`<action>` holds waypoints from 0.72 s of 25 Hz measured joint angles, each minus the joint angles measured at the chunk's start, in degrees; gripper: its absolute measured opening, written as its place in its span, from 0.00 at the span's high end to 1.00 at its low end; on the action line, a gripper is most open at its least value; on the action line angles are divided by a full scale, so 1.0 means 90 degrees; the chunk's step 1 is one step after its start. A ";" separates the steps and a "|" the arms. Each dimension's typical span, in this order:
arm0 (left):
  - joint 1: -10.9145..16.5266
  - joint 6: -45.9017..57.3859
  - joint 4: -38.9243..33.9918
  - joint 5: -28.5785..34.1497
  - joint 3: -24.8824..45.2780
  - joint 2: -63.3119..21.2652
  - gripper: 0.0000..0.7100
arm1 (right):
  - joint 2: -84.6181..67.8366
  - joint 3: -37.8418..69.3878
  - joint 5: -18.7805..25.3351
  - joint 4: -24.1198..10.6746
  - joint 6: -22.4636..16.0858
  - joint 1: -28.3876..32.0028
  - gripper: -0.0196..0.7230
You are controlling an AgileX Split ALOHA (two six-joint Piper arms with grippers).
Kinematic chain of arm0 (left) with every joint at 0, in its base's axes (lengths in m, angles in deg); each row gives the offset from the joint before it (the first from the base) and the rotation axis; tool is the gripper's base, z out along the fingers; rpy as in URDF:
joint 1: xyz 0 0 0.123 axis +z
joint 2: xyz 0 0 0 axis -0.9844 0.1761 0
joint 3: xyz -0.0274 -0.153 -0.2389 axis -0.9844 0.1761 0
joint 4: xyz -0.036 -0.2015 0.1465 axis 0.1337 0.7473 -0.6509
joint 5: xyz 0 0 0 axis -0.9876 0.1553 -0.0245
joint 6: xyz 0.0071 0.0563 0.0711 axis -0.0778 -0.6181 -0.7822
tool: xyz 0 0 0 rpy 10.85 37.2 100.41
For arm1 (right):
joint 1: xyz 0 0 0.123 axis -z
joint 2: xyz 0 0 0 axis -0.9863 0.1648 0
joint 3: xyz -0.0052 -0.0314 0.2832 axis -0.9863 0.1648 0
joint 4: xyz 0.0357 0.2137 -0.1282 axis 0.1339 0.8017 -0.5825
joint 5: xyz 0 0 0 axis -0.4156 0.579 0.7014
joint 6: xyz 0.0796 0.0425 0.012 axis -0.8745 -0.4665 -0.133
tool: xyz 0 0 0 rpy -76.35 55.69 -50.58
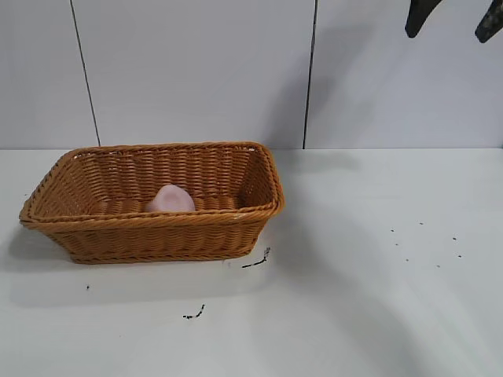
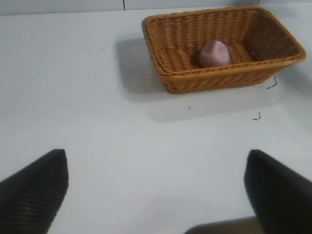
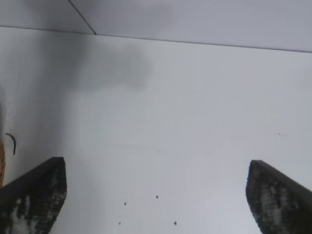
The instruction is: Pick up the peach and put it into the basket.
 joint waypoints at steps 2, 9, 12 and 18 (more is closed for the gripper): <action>0.0000 0.0000 0.0000 0.0000 0.0000 0.0000 0.02 | -0.0920 0.0832 0.0005 0.0000 -0.0016 0.0000 0.04; 0.0000 0.0000 0.0000 0.0000 0.0000 0.0000 0.02 | -0.4205 0.3857 -0.0073 0.0055 0.0078 0.0000 0.04; 0.0000 0.0000 0.0000 0.0000 0.0000 0.0000 0.02 | -0.5558 0.5129 -0.0555 0.0073 0.0103 0.0000 0.04; 0.0000 0.0000 0.0000 0.0000 0.0000 0.0000 0.02 | -0.7851 0.6983 -0.1285 0.0096 0.0103 0.0000 0.04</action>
